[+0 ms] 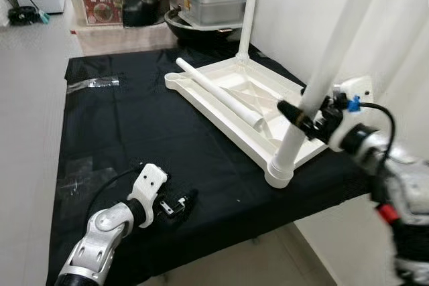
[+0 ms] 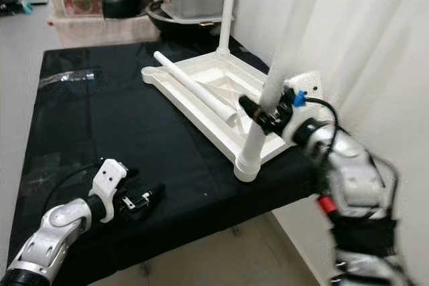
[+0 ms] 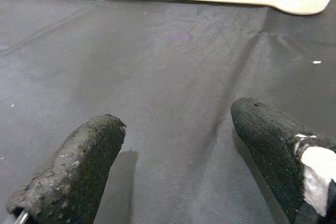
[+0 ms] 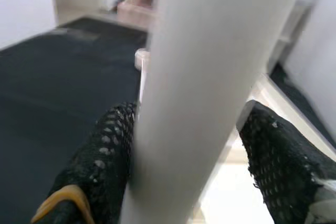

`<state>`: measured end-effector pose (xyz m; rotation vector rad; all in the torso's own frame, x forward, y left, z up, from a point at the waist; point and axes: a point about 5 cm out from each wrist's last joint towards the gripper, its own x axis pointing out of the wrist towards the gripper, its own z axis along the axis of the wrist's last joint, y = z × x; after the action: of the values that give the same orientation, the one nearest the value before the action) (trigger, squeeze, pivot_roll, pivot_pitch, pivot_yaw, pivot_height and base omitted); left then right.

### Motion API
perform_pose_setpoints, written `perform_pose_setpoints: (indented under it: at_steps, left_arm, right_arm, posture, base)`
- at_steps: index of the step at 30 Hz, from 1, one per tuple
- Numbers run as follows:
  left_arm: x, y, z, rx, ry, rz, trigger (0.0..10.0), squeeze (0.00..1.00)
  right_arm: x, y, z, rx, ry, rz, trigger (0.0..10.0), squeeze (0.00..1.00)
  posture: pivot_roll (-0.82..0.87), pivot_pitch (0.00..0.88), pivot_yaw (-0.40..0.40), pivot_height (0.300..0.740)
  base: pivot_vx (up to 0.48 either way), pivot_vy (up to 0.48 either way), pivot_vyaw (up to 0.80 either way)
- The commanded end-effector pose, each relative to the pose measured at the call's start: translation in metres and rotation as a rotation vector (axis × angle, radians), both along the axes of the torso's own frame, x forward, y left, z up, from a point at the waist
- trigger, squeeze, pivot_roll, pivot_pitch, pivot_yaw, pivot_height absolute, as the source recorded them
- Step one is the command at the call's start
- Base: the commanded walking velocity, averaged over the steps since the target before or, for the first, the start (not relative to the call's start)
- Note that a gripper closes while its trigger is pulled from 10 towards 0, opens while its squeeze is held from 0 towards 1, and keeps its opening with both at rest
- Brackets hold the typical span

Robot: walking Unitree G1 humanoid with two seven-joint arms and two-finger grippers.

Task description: Building children table

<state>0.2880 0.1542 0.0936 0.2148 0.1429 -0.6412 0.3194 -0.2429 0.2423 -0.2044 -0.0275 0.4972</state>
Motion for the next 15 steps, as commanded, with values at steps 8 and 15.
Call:
perform_pose_setpoints:
  at_steps: [8,15]
  left_arm:
    - [0.001,-0.002,-0.001,0.009,0.005,-0.016,10.0,0.00]
    - [-0.002,-0.002,-0.002,0.008,0.006,-0.011,10.0,0.00]
  right_arm:
    - [0.024,-0.025,0.007,0.024,0.039,-0.030,9.8,0.00]
    - [0.029,-0.028,0.008,0.074,0.009,-0.049,0.0,0.00]
  posture:
    - [-0.02,0.000,-0.085,0.740]
    - [-0.01,0.000,-0.091,0.740]
  base:
    - [0.000,0.000,0.00]
    - [0.000,0.000,0.00]
